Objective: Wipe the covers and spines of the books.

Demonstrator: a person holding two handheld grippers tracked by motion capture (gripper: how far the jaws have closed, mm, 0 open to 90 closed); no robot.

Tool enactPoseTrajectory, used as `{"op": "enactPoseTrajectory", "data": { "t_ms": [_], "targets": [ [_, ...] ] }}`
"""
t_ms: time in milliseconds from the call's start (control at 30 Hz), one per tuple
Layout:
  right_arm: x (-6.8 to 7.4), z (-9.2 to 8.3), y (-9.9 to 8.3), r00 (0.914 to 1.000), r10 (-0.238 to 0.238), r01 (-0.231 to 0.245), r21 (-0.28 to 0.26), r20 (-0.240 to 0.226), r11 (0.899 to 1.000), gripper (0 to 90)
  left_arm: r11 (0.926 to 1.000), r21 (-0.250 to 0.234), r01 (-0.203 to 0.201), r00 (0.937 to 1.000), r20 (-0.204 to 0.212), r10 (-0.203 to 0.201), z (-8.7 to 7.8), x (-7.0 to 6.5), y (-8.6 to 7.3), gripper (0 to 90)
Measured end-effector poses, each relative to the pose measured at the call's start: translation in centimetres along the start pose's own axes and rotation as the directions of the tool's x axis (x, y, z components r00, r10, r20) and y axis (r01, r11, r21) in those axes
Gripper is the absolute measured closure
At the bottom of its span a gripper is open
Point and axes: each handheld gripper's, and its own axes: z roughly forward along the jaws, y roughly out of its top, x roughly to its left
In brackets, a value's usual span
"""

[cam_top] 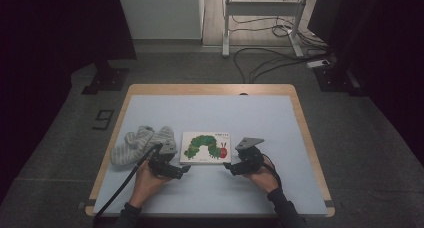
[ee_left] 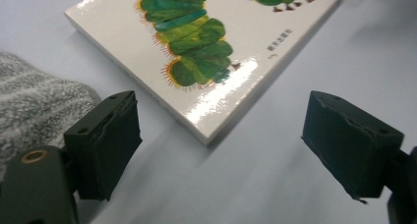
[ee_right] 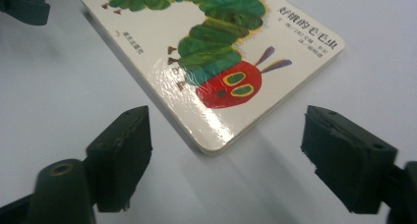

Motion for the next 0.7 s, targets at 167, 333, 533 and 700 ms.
{"op": "enactPoseTrajectory", "data": {
  "t_ms": [167, 333, 533, 700],
  "targets": [
    [0.1, -1.1, 0.4, 0.9999, -0.009, 0.009, 0.000, -0.012, 1.000, 12.9, 0.9998, -0.018, 0.004, 0.9999, 0.010, -0.004, -1.7, -0.2, -0.3, 12.0],
    [0.3, -2.4, 0.3, 0.9997, -0.020, 0.020, 0.000, -0.012, 1.000, 7.7, 0.9997, -0.024, -0.009, 0.9998, -0.016, 0.009, -3.4, -0.4, -0.7, 7.4],
    [0.3, -4.0, -0.1, 0.9997, -0.026, 0.026, 0.000, -0.002, 1.000, 1.4, 0.9997, -0.006, -0.025, 0.9970, -0.073, 0.024, -4.8, -0.7, -1.7, 0.0],
    [0.2, -5.5, -0.8, 0.9995, -0.023, 0.023, -0.006, 0.019, 1.000, 0.3, 0.9997, -0.023, -0.010, 0.9974, -0.072, 0.009, -5.7, -0.6, -3.2, 0.0]
  ]
}}
